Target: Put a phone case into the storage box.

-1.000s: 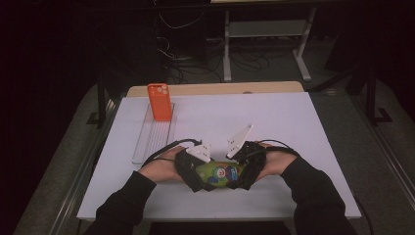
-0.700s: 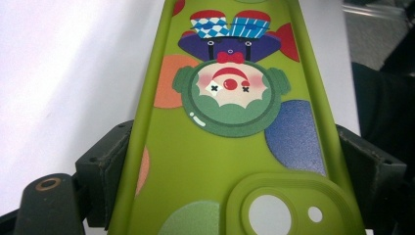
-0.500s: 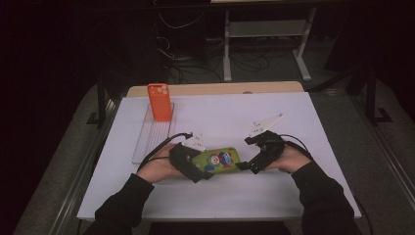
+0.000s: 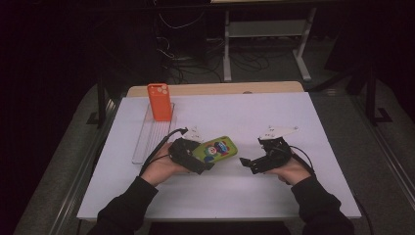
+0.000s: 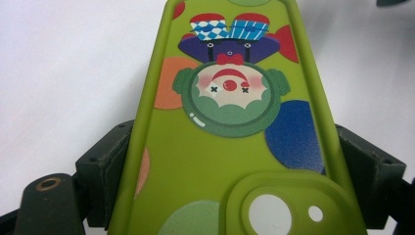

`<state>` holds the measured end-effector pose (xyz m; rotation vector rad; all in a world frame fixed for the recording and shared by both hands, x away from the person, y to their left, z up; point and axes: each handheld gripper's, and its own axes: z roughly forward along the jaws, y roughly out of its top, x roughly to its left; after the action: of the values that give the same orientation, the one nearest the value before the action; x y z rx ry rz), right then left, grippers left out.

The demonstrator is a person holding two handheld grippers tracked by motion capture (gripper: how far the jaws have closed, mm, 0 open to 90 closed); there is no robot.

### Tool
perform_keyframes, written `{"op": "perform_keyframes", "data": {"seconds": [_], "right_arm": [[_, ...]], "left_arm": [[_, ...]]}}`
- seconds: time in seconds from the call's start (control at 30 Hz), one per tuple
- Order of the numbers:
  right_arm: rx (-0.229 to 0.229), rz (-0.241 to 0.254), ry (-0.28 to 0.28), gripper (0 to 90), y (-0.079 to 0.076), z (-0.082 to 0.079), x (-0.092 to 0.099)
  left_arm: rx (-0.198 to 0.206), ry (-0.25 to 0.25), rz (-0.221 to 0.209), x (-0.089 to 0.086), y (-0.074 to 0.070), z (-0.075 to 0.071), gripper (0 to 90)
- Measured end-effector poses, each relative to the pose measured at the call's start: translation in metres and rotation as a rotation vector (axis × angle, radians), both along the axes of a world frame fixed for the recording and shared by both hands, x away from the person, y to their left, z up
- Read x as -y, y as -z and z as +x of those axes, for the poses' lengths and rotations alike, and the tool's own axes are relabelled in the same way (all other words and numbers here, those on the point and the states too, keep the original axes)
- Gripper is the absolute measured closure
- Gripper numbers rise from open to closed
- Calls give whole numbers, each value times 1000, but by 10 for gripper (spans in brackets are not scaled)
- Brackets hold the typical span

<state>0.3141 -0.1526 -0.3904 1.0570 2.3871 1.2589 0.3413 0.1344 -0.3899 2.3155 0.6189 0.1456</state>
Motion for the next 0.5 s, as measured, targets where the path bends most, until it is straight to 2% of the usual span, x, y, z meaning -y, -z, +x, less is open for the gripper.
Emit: {"op": "perform_keyframes", "data": {"seconds": [0.03,0.07,0.2,0.4,0.5], "right_arm": [[4,6,11,0,1,-1,0],[4,16,32,0,3,-2,-2],[3,26,36,0,13,-3,-5],[27,1,23,0,17,-2,-11],[67,-26,25,0,17,-3,-13]], "left_arm": [[-6,-7,-6,0,0,0,148],[-2,2,10,-2,-1,1,148],[0,-9,9,-3,-1,2,148],[-9,-21,-24,-4,-2,2,149],[-19,-41,-46,-3,-2,2,149]]}}
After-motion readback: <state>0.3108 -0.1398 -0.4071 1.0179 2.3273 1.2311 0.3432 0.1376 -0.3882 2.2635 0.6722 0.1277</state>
